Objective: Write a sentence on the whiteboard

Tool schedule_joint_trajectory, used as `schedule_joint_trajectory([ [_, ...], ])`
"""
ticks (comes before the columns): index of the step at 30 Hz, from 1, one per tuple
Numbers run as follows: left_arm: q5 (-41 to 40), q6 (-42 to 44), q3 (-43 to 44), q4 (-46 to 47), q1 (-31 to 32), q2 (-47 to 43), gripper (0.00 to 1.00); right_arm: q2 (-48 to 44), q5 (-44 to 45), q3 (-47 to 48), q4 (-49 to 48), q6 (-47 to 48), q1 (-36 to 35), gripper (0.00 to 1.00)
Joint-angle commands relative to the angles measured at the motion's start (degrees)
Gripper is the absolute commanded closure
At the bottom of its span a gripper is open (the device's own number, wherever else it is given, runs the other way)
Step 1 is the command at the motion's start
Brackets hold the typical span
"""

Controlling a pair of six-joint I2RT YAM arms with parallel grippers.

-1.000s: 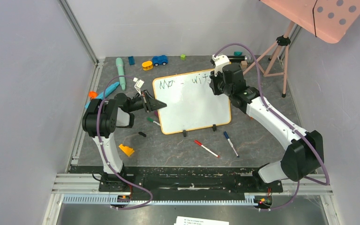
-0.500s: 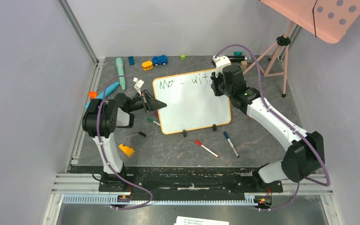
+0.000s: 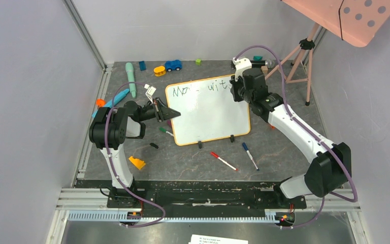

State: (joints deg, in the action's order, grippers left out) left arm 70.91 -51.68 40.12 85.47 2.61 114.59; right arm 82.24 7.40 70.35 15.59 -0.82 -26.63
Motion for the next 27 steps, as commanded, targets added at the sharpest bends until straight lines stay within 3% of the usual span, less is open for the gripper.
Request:
schedule_joint_trajectory([
  [1, -0.51, 6.86, 0.35, 3.74, -0.04, 0.1, 0.98, -1.04, -0.62, 2.34, -0.93, 0.29, 0.53, 1.0],
  [7, -0.51, 6.77, 0.36, 3.74, -0.02, 0.12, 0.98, -3.29, -1.28, 1.46, -3.64, 0.3, 1.05, 1.0],
  [27, -0.51, 6.86, 0.27, 3.74, 0.0, 0.0, 0.98, 1.7, -3.61, 6.82, -3.11, 2.0, 2.63, 1.0],
])
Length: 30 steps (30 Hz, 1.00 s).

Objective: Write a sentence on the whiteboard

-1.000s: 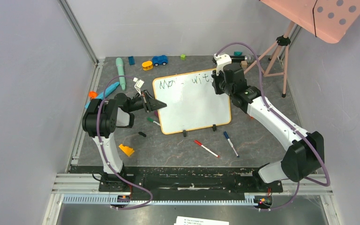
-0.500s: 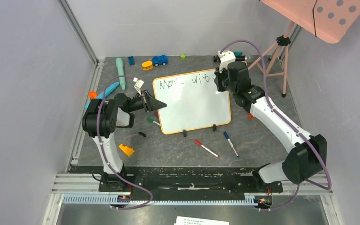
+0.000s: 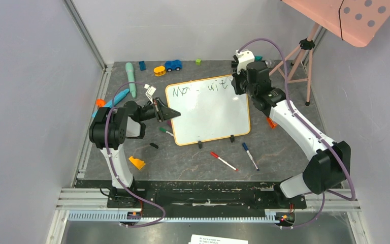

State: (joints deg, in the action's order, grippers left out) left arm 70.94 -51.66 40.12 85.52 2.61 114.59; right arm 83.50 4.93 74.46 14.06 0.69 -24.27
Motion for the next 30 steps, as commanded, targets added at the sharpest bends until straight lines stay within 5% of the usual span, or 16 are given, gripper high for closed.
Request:
schedule_joint_trajectory([
  [1, -0.51, 6.83, 0.23, 3.69, -0.06, -0.02, 0.98, 0.46, -1.22, 2.56, -1.66, 0.51, 0.28, 1.0],
  [30, -0.54, 6.83, 0.23, 3.7, 0.0, -0.02, 0.98, -5.54, -1.68, -10.42, -2.54, -3.98, 0.28, 1.0],
])
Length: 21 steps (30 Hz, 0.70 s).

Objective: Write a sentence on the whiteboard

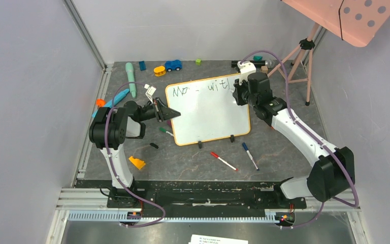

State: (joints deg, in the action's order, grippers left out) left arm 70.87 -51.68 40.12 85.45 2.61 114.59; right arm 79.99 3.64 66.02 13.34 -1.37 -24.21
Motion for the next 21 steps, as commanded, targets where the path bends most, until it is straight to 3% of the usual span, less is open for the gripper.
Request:
schedule_joint_trajectory([
  [1, -0.47, 6.85, 0.28, 3.76, -0.05, 0.01, 0.98, -2.27, -0.47, -2.31, -1.84, -1.97, 0.19, 1.0],
  [21, -0.5, 6.86, 0.28, 3.76, -0.03, -0.02, 0.98, 2.42, 0.76, 4.88, -1.83, 0.46, 0.64, 1.0],
])
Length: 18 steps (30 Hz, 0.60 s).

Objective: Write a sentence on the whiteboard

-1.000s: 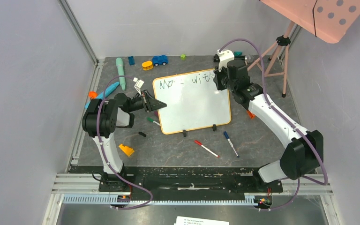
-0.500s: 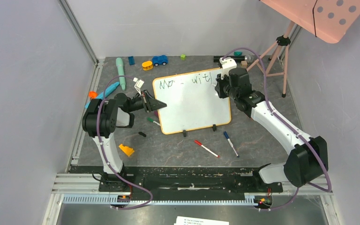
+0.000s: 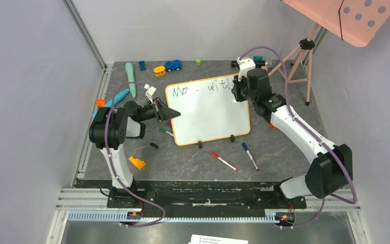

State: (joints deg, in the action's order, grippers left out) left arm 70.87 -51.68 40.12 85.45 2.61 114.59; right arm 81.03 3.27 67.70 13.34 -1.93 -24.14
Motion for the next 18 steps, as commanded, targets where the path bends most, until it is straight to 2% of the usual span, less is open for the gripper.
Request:
schedule_joint_trajectory([
  [1, -0.47, 6.86, 0.32, 3.76, -0.02, 0.07, 0.98, 1.54, 1.13, 3.56, -1.83, 1.18, 0.59, 1.0],
  [18, -0.49, 6.99, 0.2, 3.76, -0.04, -0.09, 0.98, 1.43, 3.92, 3.64, -0.52, 1.23, 1.55, 1.0],
])
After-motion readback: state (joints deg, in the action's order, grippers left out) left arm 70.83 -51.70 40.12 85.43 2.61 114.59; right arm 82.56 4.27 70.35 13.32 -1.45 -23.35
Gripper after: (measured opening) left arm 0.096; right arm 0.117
